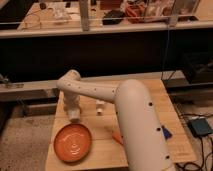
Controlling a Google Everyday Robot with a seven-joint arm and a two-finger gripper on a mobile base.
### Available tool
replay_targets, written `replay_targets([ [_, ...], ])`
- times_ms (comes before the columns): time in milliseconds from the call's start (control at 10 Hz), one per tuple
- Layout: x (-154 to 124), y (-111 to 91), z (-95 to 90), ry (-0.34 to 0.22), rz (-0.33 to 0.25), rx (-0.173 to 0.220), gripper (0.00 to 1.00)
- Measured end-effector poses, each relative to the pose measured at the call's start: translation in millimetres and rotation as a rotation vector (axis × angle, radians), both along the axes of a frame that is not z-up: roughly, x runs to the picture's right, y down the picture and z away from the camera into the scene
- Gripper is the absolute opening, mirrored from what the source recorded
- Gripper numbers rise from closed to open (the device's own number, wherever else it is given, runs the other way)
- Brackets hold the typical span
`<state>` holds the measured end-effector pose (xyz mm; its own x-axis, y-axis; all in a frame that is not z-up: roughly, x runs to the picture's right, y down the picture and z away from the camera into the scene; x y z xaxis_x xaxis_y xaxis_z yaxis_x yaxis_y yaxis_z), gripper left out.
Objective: Place the ceramic cup in the ceramic bowl
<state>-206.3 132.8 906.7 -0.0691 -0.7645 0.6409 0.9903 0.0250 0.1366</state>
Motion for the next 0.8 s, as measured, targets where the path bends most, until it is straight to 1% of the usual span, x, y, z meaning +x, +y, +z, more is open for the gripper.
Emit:
replay_targets([
  [300, 0.0, -0.3, -0.5, 0.0, -0.001, 0.001, 0.0],
  [400, 0.1, -1.2, -1.4, -0.005, -0.005, 0.007, 0.0],
  [600, -12.5, -8.6, -17.9, -0.08, 0.002, 0.04, 0.0],
  [800, -29.8, -30.2, -56.2, -0.206, 0.017, 0.088, 0.0],
])
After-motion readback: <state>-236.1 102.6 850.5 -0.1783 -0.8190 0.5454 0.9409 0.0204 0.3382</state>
